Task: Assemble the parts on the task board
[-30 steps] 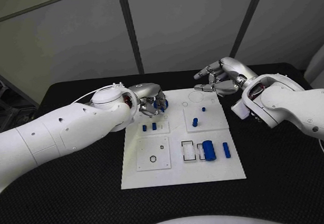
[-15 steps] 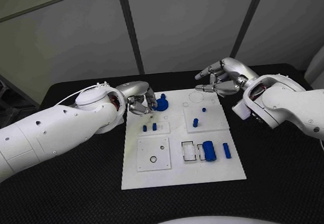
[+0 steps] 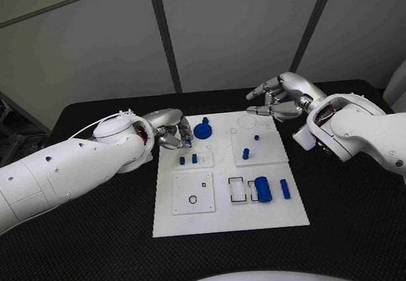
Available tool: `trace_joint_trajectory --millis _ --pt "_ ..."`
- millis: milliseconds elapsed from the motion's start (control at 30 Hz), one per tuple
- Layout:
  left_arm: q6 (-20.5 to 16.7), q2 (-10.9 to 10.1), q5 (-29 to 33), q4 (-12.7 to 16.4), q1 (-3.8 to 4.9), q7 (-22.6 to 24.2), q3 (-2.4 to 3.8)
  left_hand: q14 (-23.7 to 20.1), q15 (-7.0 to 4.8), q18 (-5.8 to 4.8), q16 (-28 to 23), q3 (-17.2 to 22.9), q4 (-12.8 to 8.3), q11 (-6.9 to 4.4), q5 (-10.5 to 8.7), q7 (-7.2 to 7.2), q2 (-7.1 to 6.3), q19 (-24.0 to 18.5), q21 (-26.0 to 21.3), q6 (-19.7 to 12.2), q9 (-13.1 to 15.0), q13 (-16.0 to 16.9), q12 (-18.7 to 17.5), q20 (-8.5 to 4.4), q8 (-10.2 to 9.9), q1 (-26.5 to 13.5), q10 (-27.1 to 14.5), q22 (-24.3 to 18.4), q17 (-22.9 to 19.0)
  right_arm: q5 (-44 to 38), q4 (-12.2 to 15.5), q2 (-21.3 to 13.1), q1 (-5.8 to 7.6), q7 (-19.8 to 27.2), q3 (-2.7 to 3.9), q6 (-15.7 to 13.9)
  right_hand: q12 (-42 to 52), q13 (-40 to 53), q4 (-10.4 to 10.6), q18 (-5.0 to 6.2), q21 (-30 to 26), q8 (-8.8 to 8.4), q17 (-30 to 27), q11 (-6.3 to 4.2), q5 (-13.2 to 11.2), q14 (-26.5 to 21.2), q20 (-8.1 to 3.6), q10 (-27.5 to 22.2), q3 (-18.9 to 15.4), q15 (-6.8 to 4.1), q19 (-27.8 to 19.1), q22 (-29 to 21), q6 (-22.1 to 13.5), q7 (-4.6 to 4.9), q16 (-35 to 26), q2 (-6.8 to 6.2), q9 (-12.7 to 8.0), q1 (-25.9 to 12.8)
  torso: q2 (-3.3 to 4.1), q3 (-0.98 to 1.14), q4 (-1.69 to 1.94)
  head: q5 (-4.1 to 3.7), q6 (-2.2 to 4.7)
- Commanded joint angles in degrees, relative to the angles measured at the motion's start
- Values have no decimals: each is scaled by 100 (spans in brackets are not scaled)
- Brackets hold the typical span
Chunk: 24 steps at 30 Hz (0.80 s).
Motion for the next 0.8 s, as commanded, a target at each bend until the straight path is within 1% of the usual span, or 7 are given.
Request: trace_joint_trajectory --millis 33,300,600,800 --pt "52 22 60 -38 -2 -41 5 -22 15 26 -25 41 0 -5 -15 11 0 28 28 41 4 5 -26 3 -38 -45 30 5 -5 11 10 -4 7 26 4 20 7 7 5 74 -28 39 5 -19 20 184 -8 0 33 -43 2 -5 -10 5 -38 28 1 11 0 3 -7 -8 2" --pt "146 69 60 -99 -17 -70 4 -26 15 25 -30 47 -4 -6 -14 11 0 31 37 42 3 5 -32 3 -42 -44 32 13 -15 10 16 -12 7 22 4 19 7 7 5 74 -28 39 5 -19 20 184 -8 0 33 -43 2 -5 -10 5 -38 28 1 11 1 1 1 -19 -3" --pt "230 128 60 -137 -23 -72 4 -26 15 25 -30 47 -4 -6 -14 11 0 31 37 42 3 5 -32 3 -42 -44 32 13 -15 9 13 -5 7 24 4 20 7 7 5 74 -28 39 5 -19 20 184 -8 0 33 -43 2 -5 -10 5 -38 28 1 11 5 0 -6 -20 -7" --pt "335 153 60 -159 -24 -81 3 -33 14 27 -39 57 -12 -6 -13 10 0 25 28 45 3 6 -42 3 -51 -43 37 10 -37 9 15 -6 7 24 4 19 7 7 5 74 -28 39 5 -19 20 184 -8 0 33 -43 2 -5 -10 5 -38 28 1 11 6 1 -2 -30 -9"
